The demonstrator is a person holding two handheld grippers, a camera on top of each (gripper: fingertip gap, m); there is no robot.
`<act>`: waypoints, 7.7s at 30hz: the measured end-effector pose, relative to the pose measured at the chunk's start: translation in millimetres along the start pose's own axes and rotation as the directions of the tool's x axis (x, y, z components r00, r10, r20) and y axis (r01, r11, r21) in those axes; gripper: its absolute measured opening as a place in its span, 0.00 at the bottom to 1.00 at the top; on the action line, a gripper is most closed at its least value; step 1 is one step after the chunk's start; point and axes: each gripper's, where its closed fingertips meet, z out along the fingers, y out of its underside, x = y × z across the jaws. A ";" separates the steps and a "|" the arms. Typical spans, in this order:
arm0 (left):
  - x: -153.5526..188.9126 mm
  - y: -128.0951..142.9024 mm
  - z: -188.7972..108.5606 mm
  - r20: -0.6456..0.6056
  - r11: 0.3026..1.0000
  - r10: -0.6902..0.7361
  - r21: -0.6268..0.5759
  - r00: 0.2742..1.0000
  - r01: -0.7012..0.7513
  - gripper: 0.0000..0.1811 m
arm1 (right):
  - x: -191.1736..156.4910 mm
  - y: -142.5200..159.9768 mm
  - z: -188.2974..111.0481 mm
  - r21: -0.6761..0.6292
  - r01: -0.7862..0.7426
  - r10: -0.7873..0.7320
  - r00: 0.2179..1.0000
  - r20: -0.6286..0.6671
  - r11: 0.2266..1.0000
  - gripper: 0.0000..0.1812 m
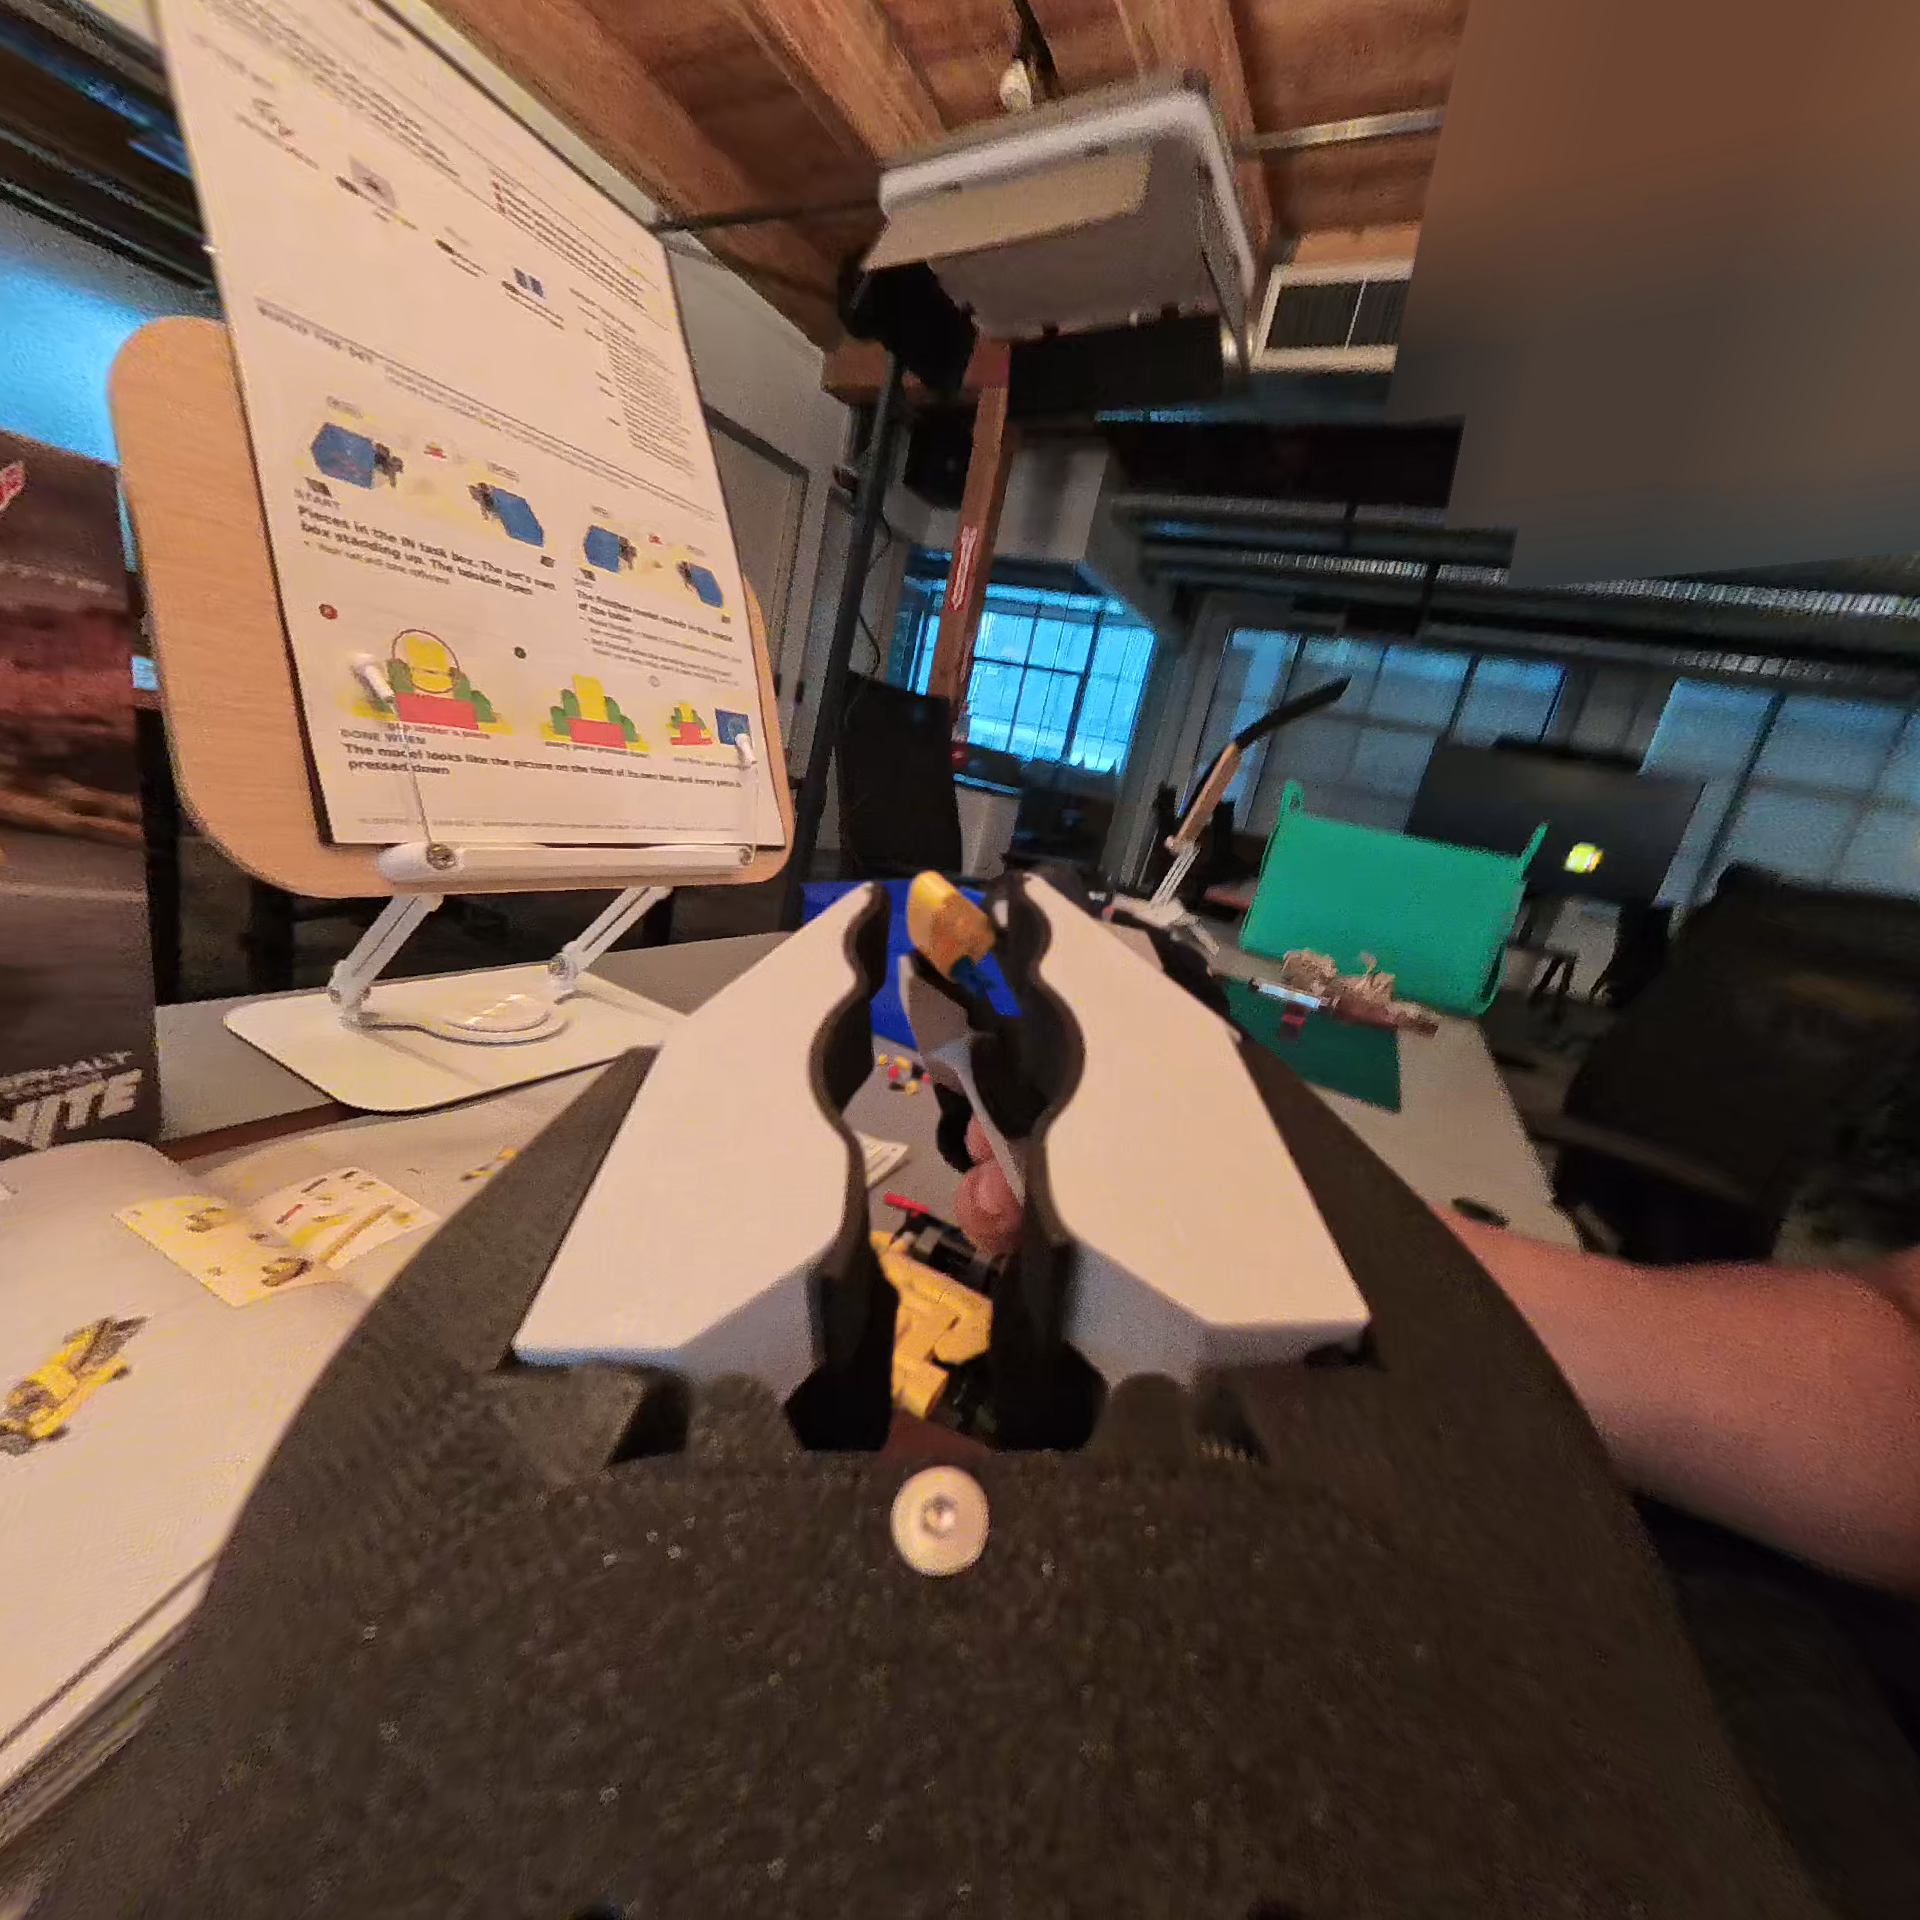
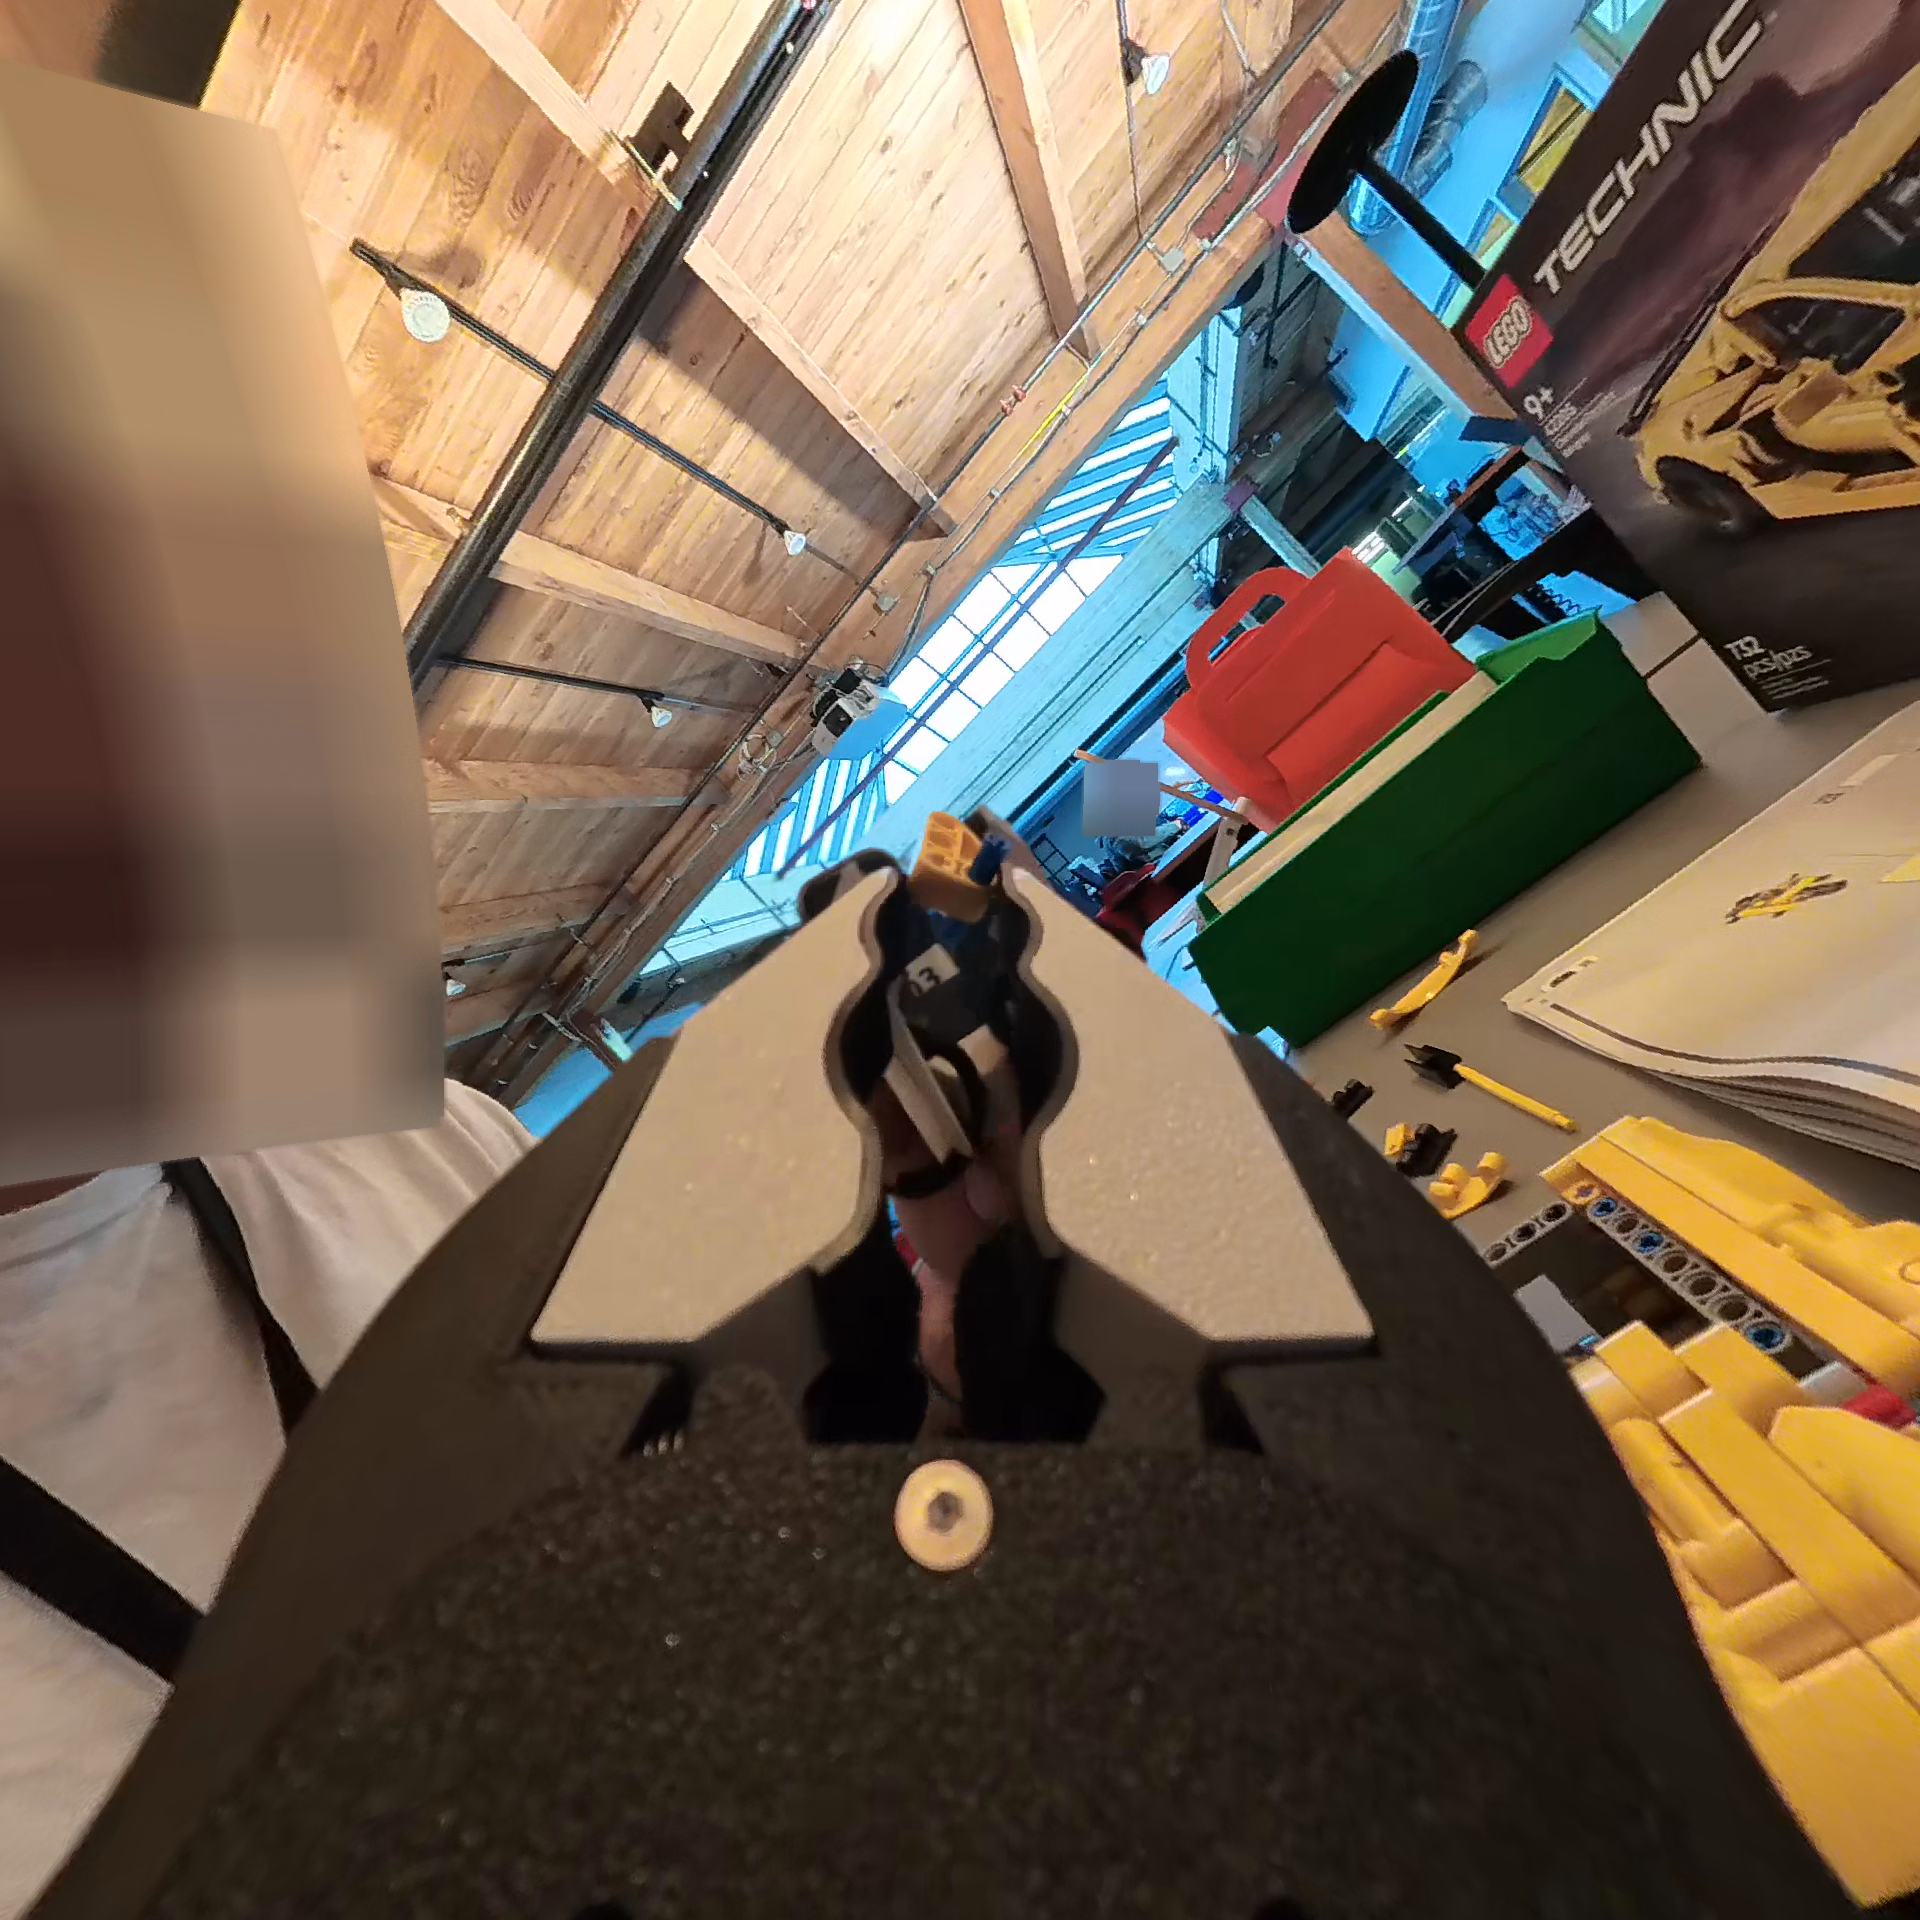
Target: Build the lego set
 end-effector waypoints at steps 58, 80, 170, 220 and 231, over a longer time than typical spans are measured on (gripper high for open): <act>15.3 -3.6 -7.9 -0.237 0.964 -0.262 -0.019 0.935 0.265 0.07 | -18.5 14.8 9.2 -0.109 0.278 -0.276 0.960 0.041 0.954 0.08; -9.5 41.0 -6.7 -0.053 0.965 0.025 -0.259 0.998 -0.038 0.07 | 16.4 83.0 -256.6 -0.972 0.142 -0.805 0.589 -0.071 0.189 0.11; 15.5 55.0 -0.2 -0.118 0.948 0.063 -0.303 0.991 -0.096 0.07 | -86.5 9.4 -441.5 -0.721 -0.615 -0.796 0.239 -0.556 0.319 0.07; 29.7 80.2 2.1 -0.171 0.914 0.069 -0.385 0.983 -0.131 0.07 | -87.9 38.5 -502.1 -0.793 -0.481 -0.831 0.206 -0.517 0.374 0.03; 50.2 65.4 3.1 -0.258 0.954 0.032 -0.280 0.966 -0.106 0.07 | -78.5 11.3 -264.3 -0.809 0.268 -0.834 0.358 -0.421 0.523 0.02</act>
